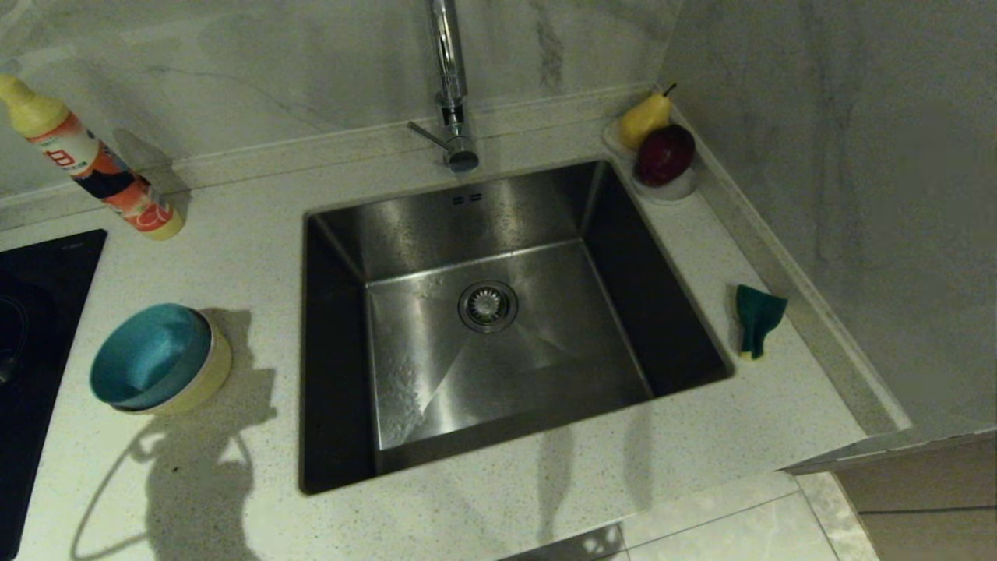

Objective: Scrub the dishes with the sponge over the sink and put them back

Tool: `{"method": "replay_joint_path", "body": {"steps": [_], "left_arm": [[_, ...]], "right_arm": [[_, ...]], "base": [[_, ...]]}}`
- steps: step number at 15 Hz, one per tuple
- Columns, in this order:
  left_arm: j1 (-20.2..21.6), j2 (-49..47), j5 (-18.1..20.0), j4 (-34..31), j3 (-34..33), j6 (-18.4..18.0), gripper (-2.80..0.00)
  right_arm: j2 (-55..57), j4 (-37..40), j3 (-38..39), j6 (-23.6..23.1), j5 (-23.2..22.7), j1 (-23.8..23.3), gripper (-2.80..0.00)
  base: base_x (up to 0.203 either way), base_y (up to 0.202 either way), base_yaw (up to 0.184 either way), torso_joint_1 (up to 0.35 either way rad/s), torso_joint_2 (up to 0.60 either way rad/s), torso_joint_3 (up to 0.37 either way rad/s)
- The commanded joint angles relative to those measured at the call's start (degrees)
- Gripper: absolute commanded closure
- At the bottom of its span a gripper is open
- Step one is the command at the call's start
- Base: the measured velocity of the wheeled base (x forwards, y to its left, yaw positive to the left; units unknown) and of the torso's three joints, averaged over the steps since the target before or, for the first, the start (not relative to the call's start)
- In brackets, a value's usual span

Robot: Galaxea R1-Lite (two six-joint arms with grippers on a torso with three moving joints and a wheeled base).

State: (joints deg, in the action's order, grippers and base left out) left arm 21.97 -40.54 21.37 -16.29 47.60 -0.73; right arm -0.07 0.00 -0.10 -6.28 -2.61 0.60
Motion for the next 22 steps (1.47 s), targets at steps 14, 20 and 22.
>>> {"method": "replay_joint_path", "body": {"steps": [14,20,22], "left_arm": [[-22.9,40.7,-23.5,7.0,-38.6,-3.6,0.0],[-22.9,40.5,-22.8,23.2,-49.9,-1.6,0.0],[-22.9,40.5,-22.7,23.5,-49.9,-1.1,0.0]], "right_arm": [[-0.2,0.0,0.0,0.0,0.0,0.0,0.0],[-0.2,0.0,0.0,0.0,0.0,0.0,0.0],[-0.2,0.0,0.0,0.0,0.0,0.0,0.0]], "base": [[0.0,0.0,0.0,-0.004,0.0,0.0],[0.0,0.0,0.0,0.0,0.0,0.0],[0.0,0.0,0.0,0.0,0.0,0.0]]}}
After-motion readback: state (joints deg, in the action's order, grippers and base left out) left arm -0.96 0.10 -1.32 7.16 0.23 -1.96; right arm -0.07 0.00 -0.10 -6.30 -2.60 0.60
